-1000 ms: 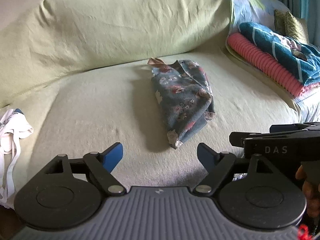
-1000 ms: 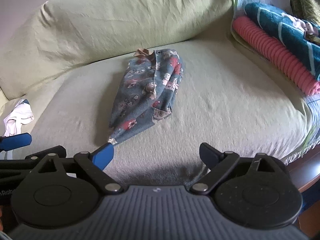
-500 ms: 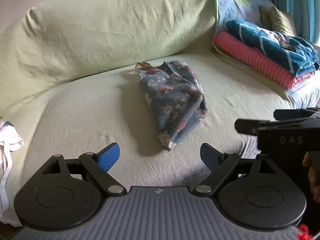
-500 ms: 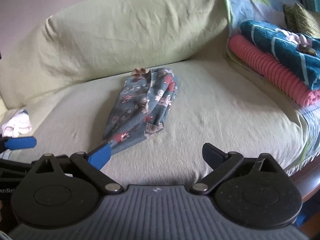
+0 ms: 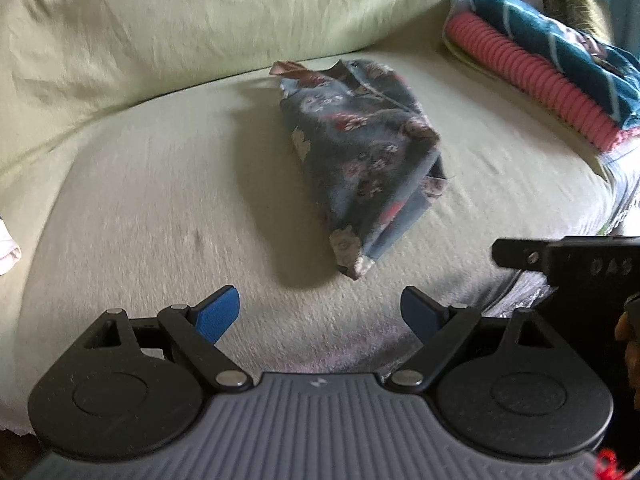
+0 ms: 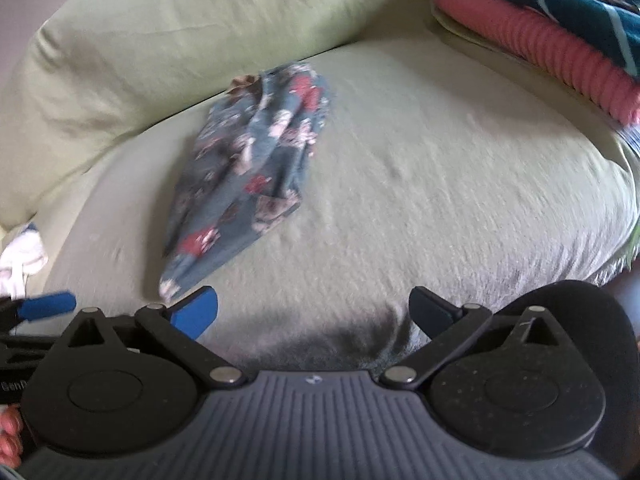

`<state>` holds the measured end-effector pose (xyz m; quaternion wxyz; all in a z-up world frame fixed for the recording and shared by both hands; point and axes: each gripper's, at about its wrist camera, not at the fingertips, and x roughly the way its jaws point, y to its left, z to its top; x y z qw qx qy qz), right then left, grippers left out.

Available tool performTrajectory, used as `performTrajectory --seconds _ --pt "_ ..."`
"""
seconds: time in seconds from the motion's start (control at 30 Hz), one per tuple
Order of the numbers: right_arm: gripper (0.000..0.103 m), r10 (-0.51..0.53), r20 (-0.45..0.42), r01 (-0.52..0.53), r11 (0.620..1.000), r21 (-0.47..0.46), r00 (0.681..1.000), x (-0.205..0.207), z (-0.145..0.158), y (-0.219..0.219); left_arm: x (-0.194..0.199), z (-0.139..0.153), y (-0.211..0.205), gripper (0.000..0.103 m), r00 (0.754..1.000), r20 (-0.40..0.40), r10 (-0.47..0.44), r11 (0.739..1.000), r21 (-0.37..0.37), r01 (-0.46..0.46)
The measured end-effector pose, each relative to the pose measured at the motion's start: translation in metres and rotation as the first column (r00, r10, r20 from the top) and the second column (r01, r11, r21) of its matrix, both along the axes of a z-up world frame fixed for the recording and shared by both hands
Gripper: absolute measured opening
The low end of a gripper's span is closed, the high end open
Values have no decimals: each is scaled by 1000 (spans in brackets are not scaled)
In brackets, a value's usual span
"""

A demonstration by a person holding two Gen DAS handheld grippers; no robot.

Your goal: Fold shopping bag

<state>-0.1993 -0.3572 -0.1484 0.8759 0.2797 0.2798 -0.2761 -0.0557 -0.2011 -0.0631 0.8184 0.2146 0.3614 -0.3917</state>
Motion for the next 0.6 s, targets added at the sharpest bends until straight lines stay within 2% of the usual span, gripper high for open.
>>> performTrajectory --seconds 0.27,0.43,0.6 --pt "102 -77 61 74 996 46 995 -2 -1 -15 11 0 -5 90 998 14 65 998 17 -65" --pt "102 -65 91 61 997 49 994 -3 9 -14 20 9 0 90 994 -52 92 993 -63 -95" --pt "102 -53 121 47 997 53 991 -4 19 -13 17 21 5 90 996 0 91 989 -115 -90"
